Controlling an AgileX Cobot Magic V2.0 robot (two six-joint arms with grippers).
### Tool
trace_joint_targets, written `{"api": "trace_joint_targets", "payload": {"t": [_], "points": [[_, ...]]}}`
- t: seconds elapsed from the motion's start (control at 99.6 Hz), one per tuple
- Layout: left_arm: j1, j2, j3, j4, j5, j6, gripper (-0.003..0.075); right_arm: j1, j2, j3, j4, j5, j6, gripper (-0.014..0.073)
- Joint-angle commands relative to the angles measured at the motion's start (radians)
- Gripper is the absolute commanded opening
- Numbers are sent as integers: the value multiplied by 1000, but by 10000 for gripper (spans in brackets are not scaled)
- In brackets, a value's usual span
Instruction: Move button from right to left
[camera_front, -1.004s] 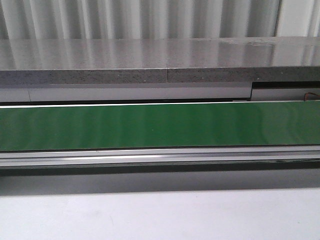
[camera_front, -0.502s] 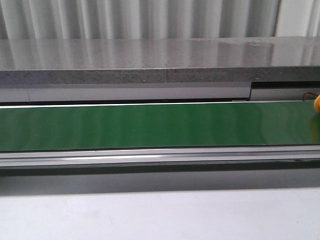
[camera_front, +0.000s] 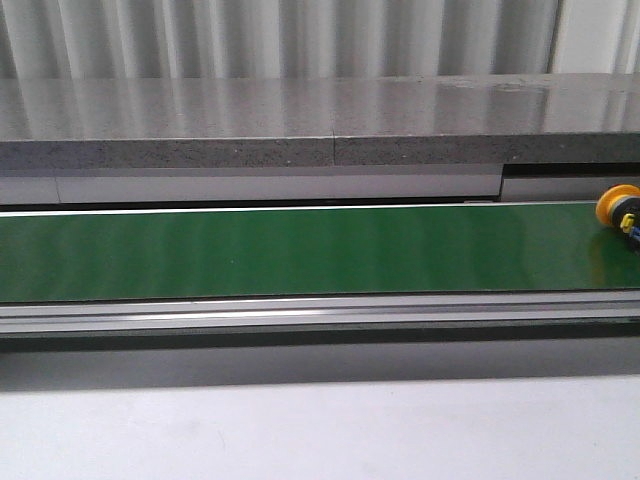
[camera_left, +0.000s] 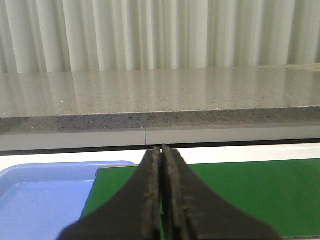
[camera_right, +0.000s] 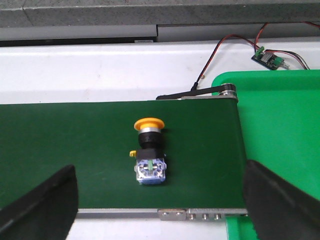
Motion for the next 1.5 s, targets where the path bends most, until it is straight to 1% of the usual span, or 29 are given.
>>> {"api": "trace_joint_targets", "payload": {"t": [0.0,0.261,0.341,0.432,0.482,0.502,0.552,0.572,0.623,0.693,0.733,0.773,1.486], "points": [[-9,-36,25,-8,-86,-9,-20,1,-89,36,3,-70,-14,655],[-9,-36,25,-8,-86,-9,-20,1,-290,182,3,-71,-14,651],[-9,-36,25,-8,-86,-9,-20,1,-330,209,3,-73,-14,605],[-9,-36,25,-8,-86,-9,-20,1,-356,219,3,-74,-14,481],[-9,-36,25,-8,-86,-9,-20,1,-359,219,3,-73,-14,377],[-9,-36,25,-8,-86,-9,-20,1,-360,219,3,-73,-14,349],[-9,-36,25,-8,-86,-9,-20,1,-360,219,3,-73,-14,233],[-9,-36,25,-8,-86,-9,-20,1,-360,219,3,-73,-14,204],[-9,-36,25,-8,-86,-9,-20,1,-360,219,4,-73,-14,94],[-9,-36,25,-8,-86,-9,-20,1,-360,219,4,-73,-14,-24],[-9,-36,25,-8,-86,-9,-20,1,-360,219,4,-73,-14,-73],[-9,-36,25,-8,-86,-9,-20,1,-360,219,4,-73,-14,-63],[-9,-36,25,-8,-96,-9,-20,1,-360,219,4,-73,-14,-67]]}}
